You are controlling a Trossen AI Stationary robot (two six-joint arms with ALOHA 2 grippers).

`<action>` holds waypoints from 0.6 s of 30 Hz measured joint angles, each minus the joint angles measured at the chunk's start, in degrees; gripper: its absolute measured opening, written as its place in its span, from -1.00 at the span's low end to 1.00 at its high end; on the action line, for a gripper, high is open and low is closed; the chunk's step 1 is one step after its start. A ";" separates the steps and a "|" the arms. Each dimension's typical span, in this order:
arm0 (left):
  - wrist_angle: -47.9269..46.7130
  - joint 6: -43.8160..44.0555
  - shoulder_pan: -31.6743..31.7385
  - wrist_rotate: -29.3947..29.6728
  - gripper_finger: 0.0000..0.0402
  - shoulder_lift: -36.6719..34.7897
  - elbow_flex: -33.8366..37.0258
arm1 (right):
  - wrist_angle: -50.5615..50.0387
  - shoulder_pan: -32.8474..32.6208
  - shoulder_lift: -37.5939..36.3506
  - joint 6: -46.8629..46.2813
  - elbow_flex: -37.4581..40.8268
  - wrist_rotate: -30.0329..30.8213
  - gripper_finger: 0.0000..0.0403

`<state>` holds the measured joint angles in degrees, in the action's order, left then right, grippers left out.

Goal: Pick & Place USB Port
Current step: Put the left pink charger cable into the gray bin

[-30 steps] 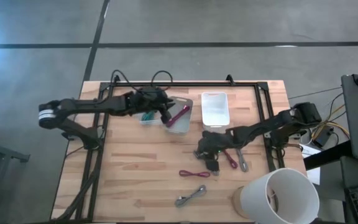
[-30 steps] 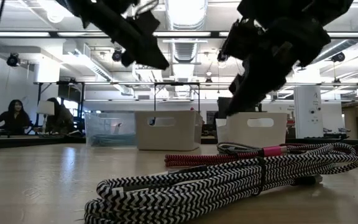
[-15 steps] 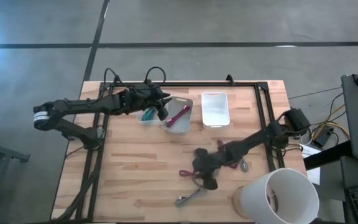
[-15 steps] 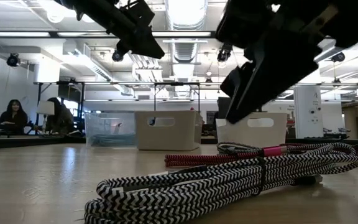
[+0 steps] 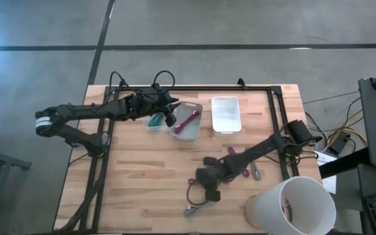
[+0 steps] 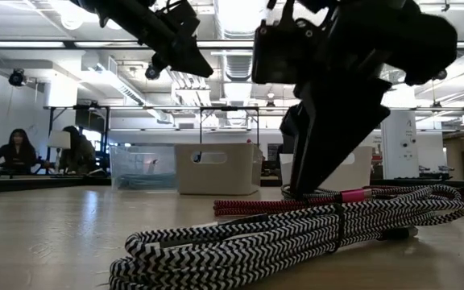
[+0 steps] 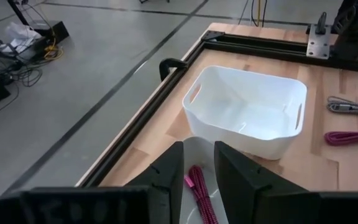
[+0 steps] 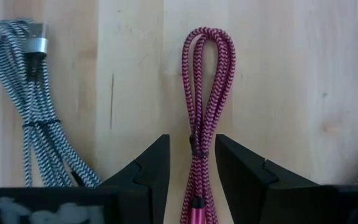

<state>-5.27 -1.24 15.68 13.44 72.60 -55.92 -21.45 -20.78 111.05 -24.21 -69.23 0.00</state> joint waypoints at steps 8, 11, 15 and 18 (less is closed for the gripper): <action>-0.98 -2.00 0.00 -0.05 -0.54 0.00 0.00 | -1.99 0.00 2.24 -2.04 -0.44 -0.24 -0.39; -1.68 -2.07 0.00 -0.07 -0.54 0.00 0.01 | -2.01 0.02 2.80 -1.01 -0.37 -0.18 -0.43; -3.40 -2.07 0.00 -0.05 -0.54 0.00 0.09 | -2.19 0.04 2.68 1.09 -0.32 -0.13 -0.57; -3.93 -2.07 0.00 -0.07 -0.54 0.00 0.80 | -2.32 0.11 2.16 1.76 -0.20 -0.01 -0.73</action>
<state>-9.20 -3.31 15.68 13.37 72.60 -55.12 -23.76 -20.67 113.21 -22.45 -69.43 -0.01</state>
